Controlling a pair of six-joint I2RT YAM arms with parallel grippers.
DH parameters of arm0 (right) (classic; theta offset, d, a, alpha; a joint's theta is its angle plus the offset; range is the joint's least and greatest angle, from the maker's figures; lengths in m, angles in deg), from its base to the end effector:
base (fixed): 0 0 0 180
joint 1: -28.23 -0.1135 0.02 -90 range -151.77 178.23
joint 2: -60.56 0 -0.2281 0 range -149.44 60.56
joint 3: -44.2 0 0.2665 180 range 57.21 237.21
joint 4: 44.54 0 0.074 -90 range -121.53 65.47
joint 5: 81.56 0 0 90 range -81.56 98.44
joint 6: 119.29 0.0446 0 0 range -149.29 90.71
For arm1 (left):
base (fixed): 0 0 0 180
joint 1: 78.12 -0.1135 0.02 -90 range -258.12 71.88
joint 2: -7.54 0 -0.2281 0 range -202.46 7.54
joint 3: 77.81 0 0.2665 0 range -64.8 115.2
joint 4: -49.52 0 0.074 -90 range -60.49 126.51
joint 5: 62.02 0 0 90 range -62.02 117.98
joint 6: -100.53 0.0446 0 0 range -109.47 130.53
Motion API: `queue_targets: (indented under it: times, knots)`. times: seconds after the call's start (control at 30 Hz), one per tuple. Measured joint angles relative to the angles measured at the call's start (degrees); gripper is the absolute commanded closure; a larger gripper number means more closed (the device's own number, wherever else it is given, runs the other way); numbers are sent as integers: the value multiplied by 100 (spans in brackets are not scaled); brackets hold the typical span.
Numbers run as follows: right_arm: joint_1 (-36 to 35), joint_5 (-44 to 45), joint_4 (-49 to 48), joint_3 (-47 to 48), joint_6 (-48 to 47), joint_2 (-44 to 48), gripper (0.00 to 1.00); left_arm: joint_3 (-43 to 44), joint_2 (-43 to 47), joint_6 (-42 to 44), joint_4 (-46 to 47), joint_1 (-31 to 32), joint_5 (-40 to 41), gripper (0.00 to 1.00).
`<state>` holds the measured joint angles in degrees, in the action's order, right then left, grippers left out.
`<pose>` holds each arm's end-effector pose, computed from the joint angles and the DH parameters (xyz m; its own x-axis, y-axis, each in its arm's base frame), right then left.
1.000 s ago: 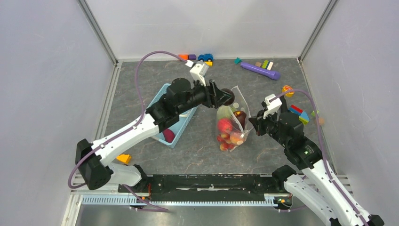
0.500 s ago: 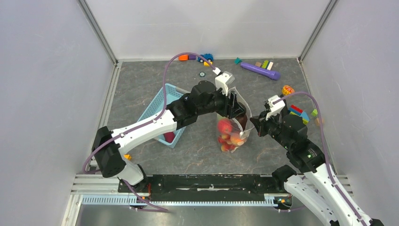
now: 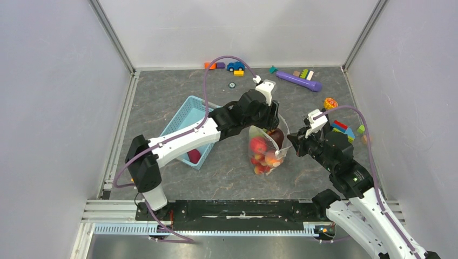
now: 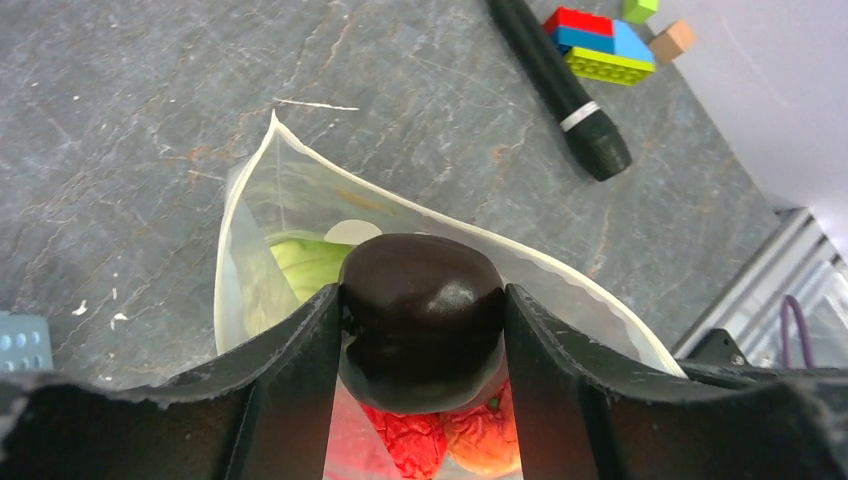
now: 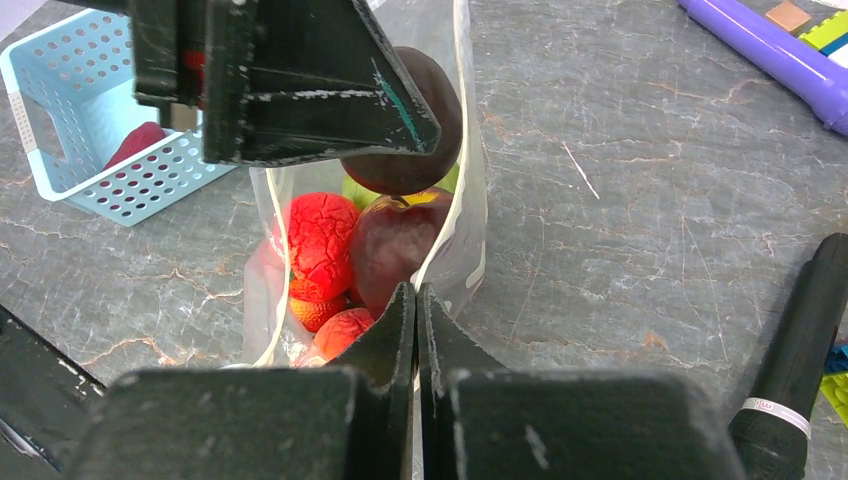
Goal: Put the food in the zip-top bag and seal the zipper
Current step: Place the fake fruit in the zipper food storage bag, then pick up the fake vegetable from the bin.
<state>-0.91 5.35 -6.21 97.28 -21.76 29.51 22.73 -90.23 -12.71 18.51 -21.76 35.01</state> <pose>0.1608 0.0924 0.2978 -0.3127 -0.0245 -0.9495 -0.4947 0.8576 0.1408 0.2379 -0.3477 0.2964 -0.5433 0.1096 -0.8323 0.6009 0.7431 -0.2944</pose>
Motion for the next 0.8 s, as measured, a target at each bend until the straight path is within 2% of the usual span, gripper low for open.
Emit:
queue_targets:
  times: [0.03,0.13,0.27,0.3,0.5,0.8]
  knots:
    - [0,0,-2,0,-7,0,100,55,-61,0,-52,20,107,80]
    - [0,2,-2,0,-15,26,100,208,-173,7,-302,83,472,57]
    - [0,4,-2,0,-24,59,100,264,-184,63,-461,129,796,7]
    - [0,4,-2,0,-28,61,100,269,-181,90,-481,131,804,1]
    - [0,9,-2,0,-35,61,100,229,-9,243,-570,136,470,0]
    - [0,7,-2,-2,-37,83,100,-120,1005,315,-595,142,205,0]
